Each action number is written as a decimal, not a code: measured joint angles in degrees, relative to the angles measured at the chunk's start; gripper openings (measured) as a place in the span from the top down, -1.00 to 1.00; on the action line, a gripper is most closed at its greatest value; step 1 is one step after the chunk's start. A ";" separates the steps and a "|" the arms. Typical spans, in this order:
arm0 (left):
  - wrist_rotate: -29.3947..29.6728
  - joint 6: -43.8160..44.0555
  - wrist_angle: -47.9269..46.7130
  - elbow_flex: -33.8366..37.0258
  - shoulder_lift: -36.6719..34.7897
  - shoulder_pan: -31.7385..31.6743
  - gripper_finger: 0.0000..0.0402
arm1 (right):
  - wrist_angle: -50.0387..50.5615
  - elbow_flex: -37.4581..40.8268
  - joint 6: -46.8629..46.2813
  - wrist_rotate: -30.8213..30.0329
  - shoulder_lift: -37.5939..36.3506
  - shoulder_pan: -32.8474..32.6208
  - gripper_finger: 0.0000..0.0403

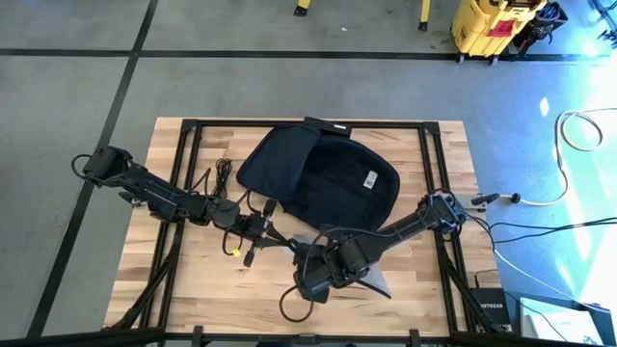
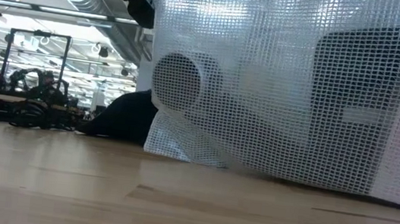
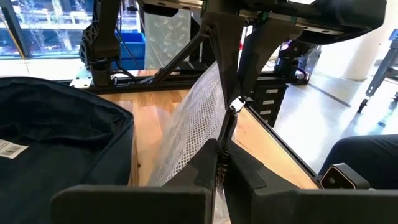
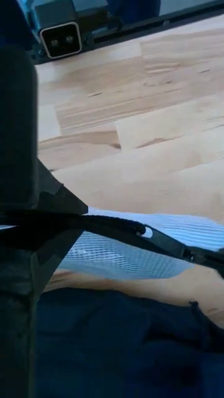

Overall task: Unpack backpack
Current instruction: Open the transparent zip bag

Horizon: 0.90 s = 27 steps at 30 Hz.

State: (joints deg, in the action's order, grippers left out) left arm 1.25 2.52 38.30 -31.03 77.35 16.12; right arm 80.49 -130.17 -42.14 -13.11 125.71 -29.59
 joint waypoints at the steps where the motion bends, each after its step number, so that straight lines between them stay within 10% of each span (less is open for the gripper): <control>1: 0.01 0.02 0.01 0.00 0.01 0.00 1.00 | 0.59 0.00 -0.50 -0.10 0.00 -0.29 1.00; 27: 2.68 -0.23 -13.93 0.07 -9.03 -0.34 1.00 | 5.40 0.04 -6.13 -5.08 0.00 -5.89 1.00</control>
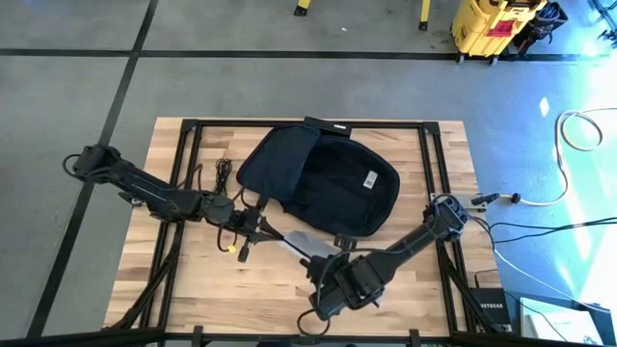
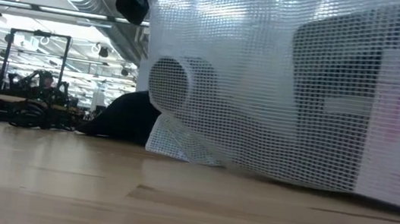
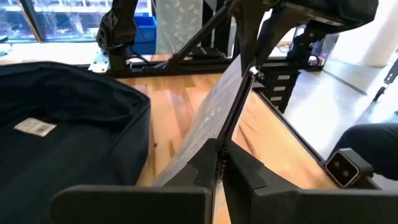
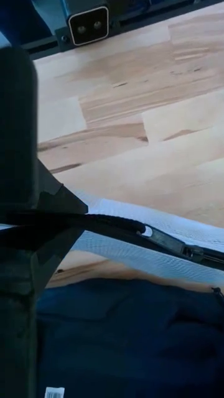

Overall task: Unpack backpack
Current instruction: Open the transparent zip bag

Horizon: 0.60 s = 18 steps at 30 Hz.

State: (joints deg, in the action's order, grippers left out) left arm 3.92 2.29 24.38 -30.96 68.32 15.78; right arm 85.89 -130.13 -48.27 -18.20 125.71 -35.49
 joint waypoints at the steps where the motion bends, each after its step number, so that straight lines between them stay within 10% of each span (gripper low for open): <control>1: 0.25 -0.24 -0.88 0.00 -0.55 -0.01 1.00 | 0.02 0.00 -0.06 -0.21 0.00 -0.06 1.00; 18: 0.34 -1.27 -5.31 0.04 -2.39 -0.23 1.00 | 1.74 0.02 -3.06 -0.23 0.00 -1.87 1.00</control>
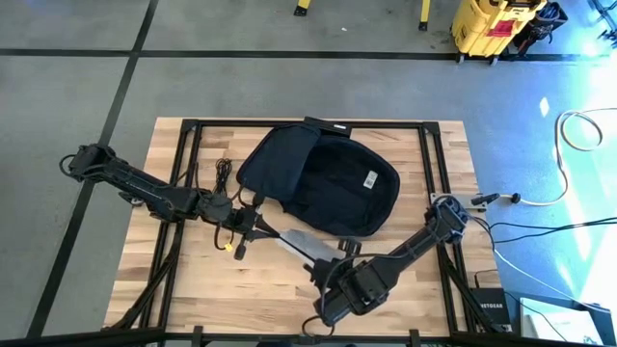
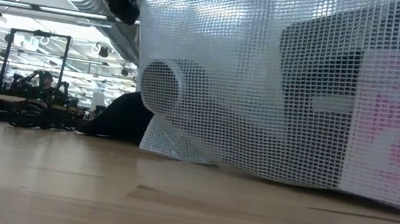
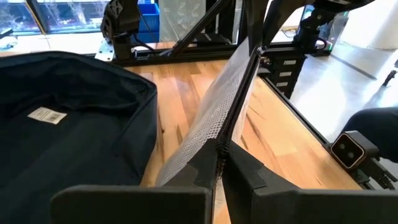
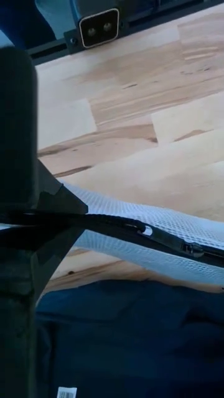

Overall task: Unpack backpack
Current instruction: Open the transparent zip bag

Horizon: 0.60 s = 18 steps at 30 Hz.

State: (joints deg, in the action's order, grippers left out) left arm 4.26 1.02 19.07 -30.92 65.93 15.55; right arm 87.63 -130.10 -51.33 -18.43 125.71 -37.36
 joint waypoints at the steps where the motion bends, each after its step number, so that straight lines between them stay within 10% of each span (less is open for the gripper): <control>1: -0.01 0.00 0.02 0.00 0.00 0.00 1.00 | 0.03 0.00 -0.42 -0.04 0.00 -0.29 1.00; 18: -1.26 1.60 1.51 0.15 -0.04 -0.55 1.00 | 2.59 0.04 -10.17 1.40 -0.12 -7.61 1.00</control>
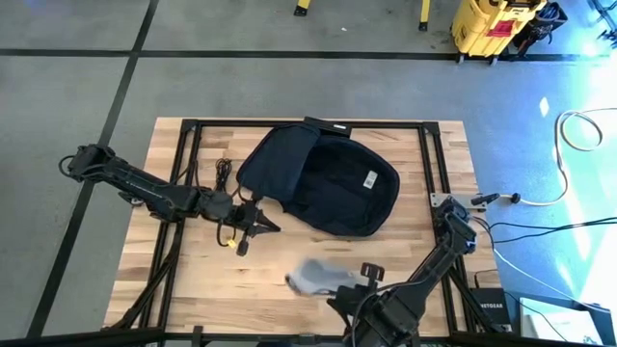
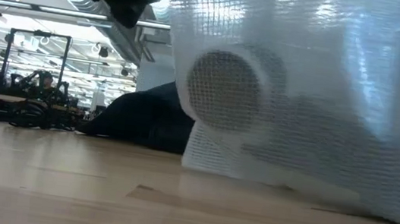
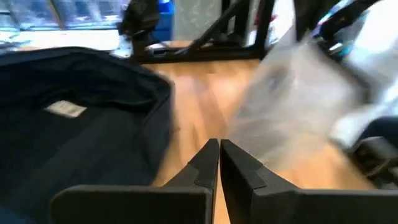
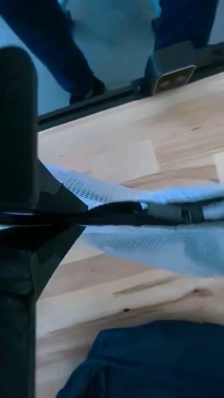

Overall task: Unpack backpack
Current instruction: Open the transparent zip bag

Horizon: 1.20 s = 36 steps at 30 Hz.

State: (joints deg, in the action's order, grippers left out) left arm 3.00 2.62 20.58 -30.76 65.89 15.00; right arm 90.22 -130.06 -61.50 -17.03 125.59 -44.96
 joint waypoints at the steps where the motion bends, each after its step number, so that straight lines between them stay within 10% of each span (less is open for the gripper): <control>1: -2.87 0.86 1.31 -0.02 0.00 0.03 1.00 | -0.02 0.00 -0.02 -0.35 -0.03 0.08 1.00; 9: -5.15 0.81 4.05 -0.07 0.58 4.12 0.85 | 0.02 0.00 0.21 -3.74 -0.80 0.32 1.00; 19: -3.94 -1.29 13.35 -1.94 5.53 7.00 -0.14 | -0.14 0.00 0.27 -4.08 -0.82 0.78 1.00; 24: 0.29 -1.67 1.37 -11.41 9.11 11.07 -0.44 | -0.18 0.00 0.28 -4.00 -0.82 1.01 1.00; 36: 10.84 -5.66 -23.28 -30.61 20.93 16.13 -0.47 | -0.20 -0.02 0.29 -4.01 -0.82 1.11 1.00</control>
State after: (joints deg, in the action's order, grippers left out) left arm 13.84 -3.04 -2.70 -61.37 86.81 31.14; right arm 90.02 -130.08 -61.21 -21.04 124.77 -43.86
